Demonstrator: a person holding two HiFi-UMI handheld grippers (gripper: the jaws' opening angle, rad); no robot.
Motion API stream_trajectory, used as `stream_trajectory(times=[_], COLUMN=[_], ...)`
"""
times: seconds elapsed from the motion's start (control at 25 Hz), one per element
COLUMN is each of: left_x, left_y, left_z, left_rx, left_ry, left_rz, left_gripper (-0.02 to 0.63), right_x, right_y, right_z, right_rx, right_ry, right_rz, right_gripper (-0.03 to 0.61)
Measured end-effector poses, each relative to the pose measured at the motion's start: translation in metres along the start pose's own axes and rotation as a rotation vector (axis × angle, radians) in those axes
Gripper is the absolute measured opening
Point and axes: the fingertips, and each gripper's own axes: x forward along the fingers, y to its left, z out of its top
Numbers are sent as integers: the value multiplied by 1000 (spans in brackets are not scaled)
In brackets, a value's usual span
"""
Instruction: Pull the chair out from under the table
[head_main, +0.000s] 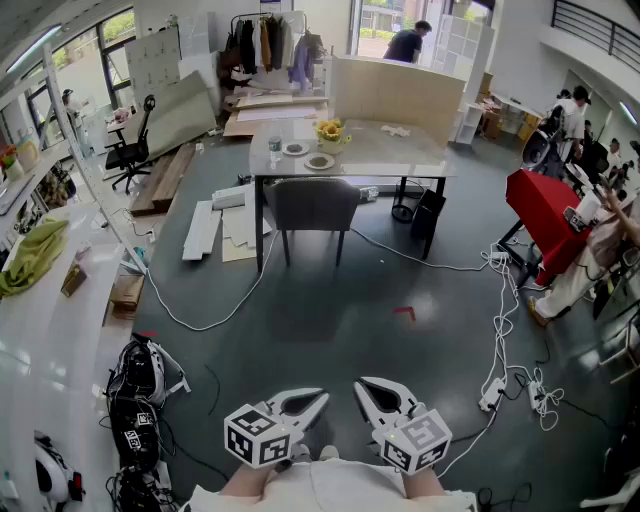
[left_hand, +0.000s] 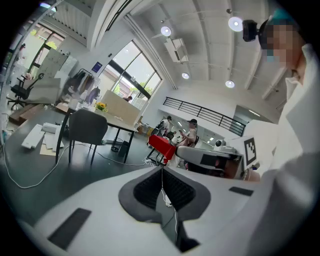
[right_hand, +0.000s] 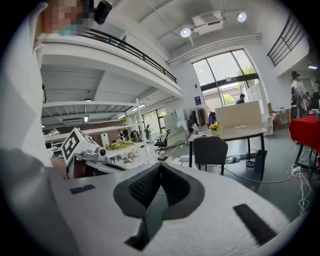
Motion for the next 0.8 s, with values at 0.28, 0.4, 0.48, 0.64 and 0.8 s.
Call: stream_trajectory(times=[0.28,0.4,0.48,0.64,0.8], left_x=[0,-1,-1,2,4], left_y=[-7,-6,-5,-5,-4], left_z=[1,0,-2,-3,-2], left_rx=[-2,-12,-17,-25,-35], left_ry=[-5,2,5,-3,-14], left_rz=[-21,-22,-15,-1,15], left_gripper=[14,14,14,14,14], right_x=[0,1,0,-2,0], right_y=[1,3,3,3,3], right_z=[0,1,1,-2,-3], right_rx=[2,-3,-13,-21,61], right_ry=[0,-6,-9,-8,-29], right_rz=[2,6,2,9,50], right_gripper=[3,2,2,2,3])
